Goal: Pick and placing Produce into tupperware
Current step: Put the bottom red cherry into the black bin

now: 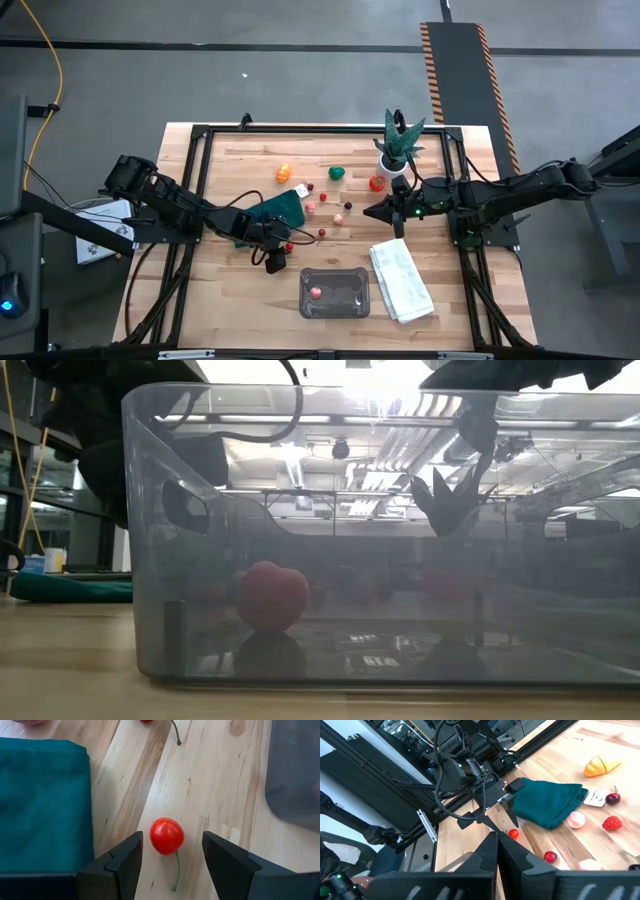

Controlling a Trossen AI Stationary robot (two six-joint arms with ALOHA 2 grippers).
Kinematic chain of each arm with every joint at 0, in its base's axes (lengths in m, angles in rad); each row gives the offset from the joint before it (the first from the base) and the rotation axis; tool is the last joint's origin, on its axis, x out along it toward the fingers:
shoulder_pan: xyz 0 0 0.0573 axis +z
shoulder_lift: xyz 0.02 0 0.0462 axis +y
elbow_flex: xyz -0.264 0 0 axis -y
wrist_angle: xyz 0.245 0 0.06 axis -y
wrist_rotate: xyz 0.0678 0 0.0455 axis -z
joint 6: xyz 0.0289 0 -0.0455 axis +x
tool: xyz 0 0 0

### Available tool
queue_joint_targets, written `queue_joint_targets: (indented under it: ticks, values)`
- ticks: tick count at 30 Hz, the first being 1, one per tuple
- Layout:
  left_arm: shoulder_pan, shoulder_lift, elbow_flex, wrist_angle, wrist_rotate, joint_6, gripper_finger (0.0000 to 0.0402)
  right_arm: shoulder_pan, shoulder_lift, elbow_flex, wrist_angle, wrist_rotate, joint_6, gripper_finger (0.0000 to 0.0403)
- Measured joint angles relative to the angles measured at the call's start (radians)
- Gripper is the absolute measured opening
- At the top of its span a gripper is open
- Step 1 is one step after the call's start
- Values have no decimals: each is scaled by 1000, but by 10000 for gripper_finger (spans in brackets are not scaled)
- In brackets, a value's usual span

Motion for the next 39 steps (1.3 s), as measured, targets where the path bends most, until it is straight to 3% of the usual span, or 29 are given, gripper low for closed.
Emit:
queue_joint_targets:
  ticks: [39]
  values:
    - [0,41,0,-40,-47,0,193,0,0,0,1,0,-14,0]
